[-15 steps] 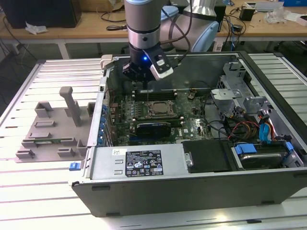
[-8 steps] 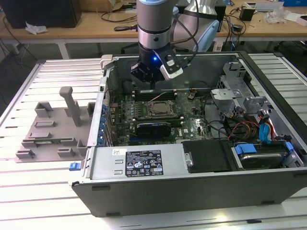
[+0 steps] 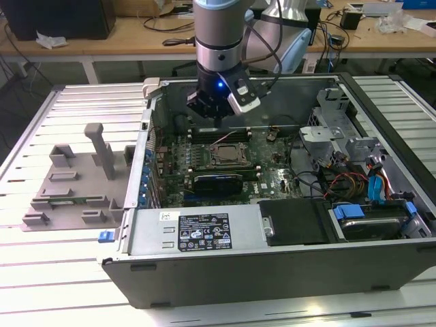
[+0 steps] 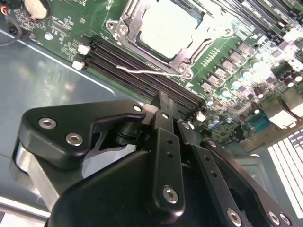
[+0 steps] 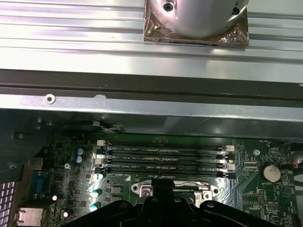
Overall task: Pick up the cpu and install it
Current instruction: 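Install the first cpu locking lever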
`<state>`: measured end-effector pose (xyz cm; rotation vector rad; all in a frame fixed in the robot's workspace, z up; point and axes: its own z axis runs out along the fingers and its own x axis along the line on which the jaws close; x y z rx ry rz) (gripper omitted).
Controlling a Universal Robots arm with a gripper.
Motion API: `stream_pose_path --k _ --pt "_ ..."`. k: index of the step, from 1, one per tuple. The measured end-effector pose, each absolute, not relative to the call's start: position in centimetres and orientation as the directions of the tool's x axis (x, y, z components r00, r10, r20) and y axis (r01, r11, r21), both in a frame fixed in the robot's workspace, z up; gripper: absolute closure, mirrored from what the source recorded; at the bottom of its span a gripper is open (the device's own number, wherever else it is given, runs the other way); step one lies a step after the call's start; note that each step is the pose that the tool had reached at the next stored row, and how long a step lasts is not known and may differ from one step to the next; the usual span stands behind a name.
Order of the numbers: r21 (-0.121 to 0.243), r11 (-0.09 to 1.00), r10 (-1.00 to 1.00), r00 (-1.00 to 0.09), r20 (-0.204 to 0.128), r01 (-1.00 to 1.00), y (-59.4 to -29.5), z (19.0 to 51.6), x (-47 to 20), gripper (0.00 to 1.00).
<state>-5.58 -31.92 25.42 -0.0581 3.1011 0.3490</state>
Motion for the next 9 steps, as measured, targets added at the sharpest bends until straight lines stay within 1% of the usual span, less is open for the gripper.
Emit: stream_pose_path --k 3,9 --pt "0.221 0.974 -0.035 -0.998 -0.046 -0.044 -31.92 25.14 -5.58 0.89" --pt "0.219 0.974 -0.035 -0.996 -0.077 -0.051 -31.91 24.76 -5.58 0.89"
